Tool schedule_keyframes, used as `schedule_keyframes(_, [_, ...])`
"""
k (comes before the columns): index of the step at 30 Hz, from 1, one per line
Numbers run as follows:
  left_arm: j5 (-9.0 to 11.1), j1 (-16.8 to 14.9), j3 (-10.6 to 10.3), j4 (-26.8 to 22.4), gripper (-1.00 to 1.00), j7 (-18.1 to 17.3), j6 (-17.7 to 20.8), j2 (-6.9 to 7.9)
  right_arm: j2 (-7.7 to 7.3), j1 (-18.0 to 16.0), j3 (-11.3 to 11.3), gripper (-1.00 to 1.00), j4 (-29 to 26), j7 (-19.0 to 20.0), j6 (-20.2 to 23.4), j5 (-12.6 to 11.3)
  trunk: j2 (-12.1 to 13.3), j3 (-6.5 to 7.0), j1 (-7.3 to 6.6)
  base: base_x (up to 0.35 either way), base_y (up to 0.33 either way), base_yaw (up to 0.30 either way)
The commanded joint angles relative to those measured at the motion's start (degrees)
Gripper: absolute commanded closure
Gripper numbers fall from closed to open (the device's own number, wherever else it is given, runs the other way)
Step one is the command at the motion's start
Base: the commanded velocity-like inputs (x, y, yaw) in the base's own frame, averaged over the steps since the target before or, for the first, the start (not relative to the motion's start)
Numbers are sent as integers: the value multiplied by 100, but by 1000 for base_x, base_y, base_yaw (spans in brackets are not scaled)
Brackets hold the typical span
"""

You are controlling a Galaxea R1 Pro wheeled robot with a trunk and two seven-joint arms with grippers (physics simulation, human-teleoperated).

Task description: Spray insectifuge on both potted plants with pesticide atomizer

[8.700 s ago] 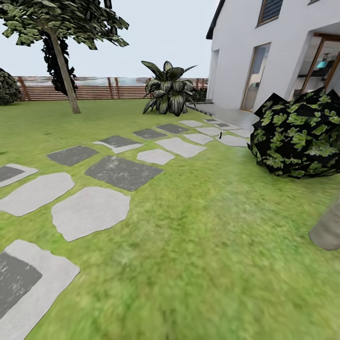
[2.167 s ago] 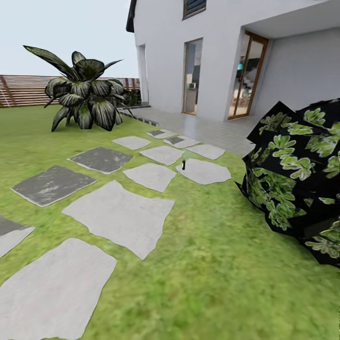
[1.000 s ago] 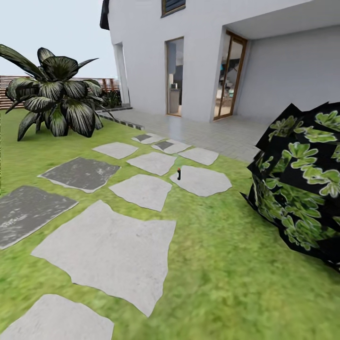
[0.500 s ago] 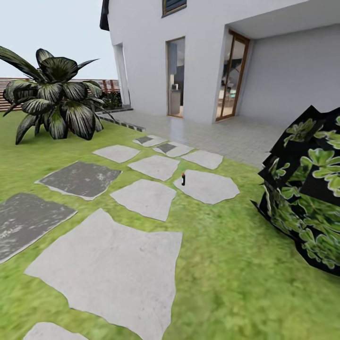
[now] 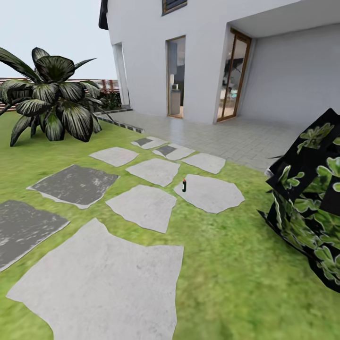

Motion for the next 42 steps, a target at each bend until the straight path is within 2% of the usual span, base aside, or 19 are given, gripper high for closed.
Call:
schedule_keyframes(1, [-3, -3, 3, 4, -100, -4, -19, 1, 0, -4, 0, -100, 4, -9, -18, -6, -2, -5, 2, 338, 0, 0])
schedule_keyframes(18, [-3, -3, 6, 4, -100, -5, -14, 1, 0, -5, 0, -100, 6, -4, -18, -6, -2, -5, 2, 338, 0, -21])
schedule_keyframes(42, [-3, -3, 6, 4, -100, -4, -18, 0, 0, -4, 0, -100, 4, -7, -18, -7, -2, -5, 2, 334, 97, -265])
